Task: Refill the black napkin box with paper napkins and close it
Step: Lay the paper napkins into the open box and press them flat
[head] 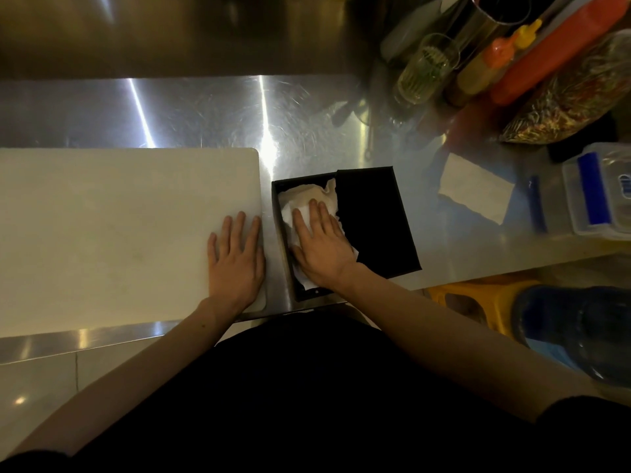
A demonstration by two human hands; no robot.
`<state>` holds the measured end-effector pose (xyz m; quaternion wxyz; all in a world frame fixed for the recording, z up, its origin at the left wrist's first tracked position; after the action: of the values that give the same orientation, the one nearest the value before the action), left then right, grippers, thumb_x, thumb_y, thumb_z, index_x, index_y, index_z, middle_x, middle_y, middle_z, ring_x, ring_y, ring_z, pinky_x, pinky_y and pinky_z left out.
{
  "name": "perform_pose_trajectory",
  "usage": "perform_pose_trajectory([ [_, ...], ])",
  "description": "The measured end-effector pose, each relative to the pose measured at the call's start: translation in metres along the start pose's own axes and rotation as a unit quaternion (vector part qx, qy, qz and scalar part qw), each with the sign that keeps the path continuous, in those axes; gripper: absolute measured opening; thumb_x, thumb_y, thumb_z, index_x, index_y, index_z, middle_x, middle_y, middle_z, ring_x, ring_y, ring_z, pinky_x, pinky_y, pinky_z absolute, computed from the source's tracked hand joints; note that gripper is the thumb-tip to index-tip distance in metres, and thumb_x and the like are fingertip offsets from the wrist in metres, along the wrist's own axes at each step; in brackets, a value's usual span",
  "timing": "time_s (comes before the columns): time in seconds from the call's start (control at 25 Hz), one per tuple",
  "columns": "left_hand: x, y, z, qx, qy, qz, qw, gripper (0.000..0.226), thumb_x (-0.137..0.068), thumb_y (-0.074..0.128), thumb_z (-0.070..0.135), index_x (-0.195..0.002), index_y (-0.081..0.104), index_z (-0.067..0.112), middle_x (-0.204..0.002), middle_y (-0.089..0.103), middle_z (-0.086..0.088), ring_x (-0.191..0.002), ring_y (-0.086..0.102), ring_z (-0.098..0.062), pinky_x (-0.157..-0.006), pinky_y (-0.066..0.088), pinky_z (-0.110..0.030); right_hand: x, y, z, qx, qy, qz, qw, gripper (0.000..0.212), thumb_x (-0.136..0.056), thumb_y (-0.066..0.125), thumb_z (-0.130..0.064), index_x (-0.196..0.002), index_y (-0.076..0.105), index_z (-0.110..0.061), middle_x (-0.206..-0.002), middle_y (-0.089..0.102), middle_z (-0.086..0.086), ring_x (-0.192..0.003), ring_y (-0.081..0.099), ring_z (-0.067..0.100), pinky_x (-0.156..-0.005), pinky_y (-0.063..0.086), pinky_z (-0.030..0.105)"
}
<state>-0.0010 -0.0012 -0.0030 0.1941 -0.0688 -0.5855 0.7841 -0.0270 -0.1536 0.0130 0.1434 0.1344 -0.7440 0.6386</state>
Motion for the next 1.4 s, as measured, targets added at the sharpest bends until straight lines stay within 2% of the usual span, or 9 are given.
perform_pose_trajectory([
  [0.2,0.002,-0.003,0.003,-0.008,-0.010,-0.001,1.000,0.057,-0.095,0.029,0.034,-0.149,0.033,0.020,-0.157,0.030,-0.013,-0.146,0.022,-0.032,-0.115,0.014,-0.054,0.019,-0.066,0.009,-0.064,-0.083,0.156,0.982,0.059,-0.099,0.042,-0.031,-0.147,0.026,-0.001,-0.155,0.026,0.022,-0.145,0.021,0.032,-0.118,0.017,0.040],
  [0.32,0.000,-0.005,0.005,-0.007,-0.023,-0.002,1.000,0.058,-0.093,0.028,0.034,-0.149,0.034,0.018,-0.156,0.030,-0.014,-0.146,0.022,-0.034,-0.115,0.014,-0.055,0.032,-0.097,0.072,-0.147,-0.025,0.231,0.962,0.050,-0.097,0.049,-0.021,-0.143,0.038,-0.001,-0.149,0.039,0.020,-0.139,0.033,0.031,-0.117,0.025,0.037],
  [0.4,0.000,-0.004,0.006,-0.001,-0.033,-0.006,0.999,0.059,-0.092,0.029,0.033,-0.149,0.033,0.017,-0.157,0.029,-0.014,-0.147,0.020,-0.034,-0.115,0.013,-0.056,0.040,-0.102,0.126,-0.194,0.035,0.252,0.948,0.046,-0.097,0.050,-0.018,-0.140,0.042,-0.002,-0.144,0.045,0.018,-0.134,0.039,0.030,-0.114,0.027,0.035],
  [0.64,0.001,-0.003,0.012,-0.002,-0.062,-0.020,0.998,0.062,-0.090,0.029,0.028,-0.151,0.027,0.018,-0.160,0.021,-0.013,-0.148,0.014,-0.034,-0.115,0.013,-0.056,0.057,-0.086,0.267,-0.189,0.147,0.239,0.941,0.044,-0.098,0.050,-0.023,-0.138,0.045,-0.006,-0.135,0.050,0.018,-0.125,0.043,0.032,-0.105,0.034,0.038],
  [0.92,0.000,-0.005,0.019,0.007,-0.100,-0.032,0.994,0.066,-0.087,0.029,0.026,-0.152,0.025,0.017,-0.160,0.019,-0.014,-0.147,0.013,-0.037,-0.114,0.014,-0.057,0.058,-0.076,0.366,-0.195,0.220,0.201,0.934,0.037,-0.096,0.054,-0.019,-0.131,0.056,-0.008,-0.133,0.050,0.019,-0.124,0.045,0.034,-0.104,0.035,0.040],
  [1.16,0.001,-0.008,0.027,0.003,-0.109,-0.034,0.993,0.066,-0.088,0.026,0.028,-0.152,0.024,0.013,-0.160,0.018,-0.016,-0.147,0.014,-0.039,-0.113,0.017,-0.058,0.059,-0.062,0.394,-0.158,0.238,0.160,0.945,0.029,-0.094,0.052,-0.016,-0.121,0.062,-0.009,-0.124,0.054,0.018,-0.115,0.050,0.035,-0.095,0.042,0.044],
  [1.4,-0.001,-0.011,0.031,-0.006,-0.107,-0.036,0.994,0.058,-0.095,0.033,0.020,-0.152,0.023,0.010,-0.160,0.018,-0.019,-0.146,0.014,-0.042,-0.112,0.020,-0.060,0.056,-0.058,0.393,-0.152,0.228,0.158,0.949,0.019,-0.094,0.052,-0.021,-0.101,0.067,-0.011,-0.103,0.058,0.015,-0.096,0.056,0.034,-0.079,0.044,0.039],
])
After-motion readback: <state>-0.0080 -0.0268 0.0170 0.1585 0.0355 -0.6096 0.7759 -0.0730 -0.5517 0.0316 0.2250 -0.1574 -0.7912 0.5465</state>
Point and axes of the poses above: each hand's wrist, its own x-axis away from the middle knuckle, its own y-axis out of the palm, z = x × y, the point moved 9 cm from there along -x, towards the middle knuckle
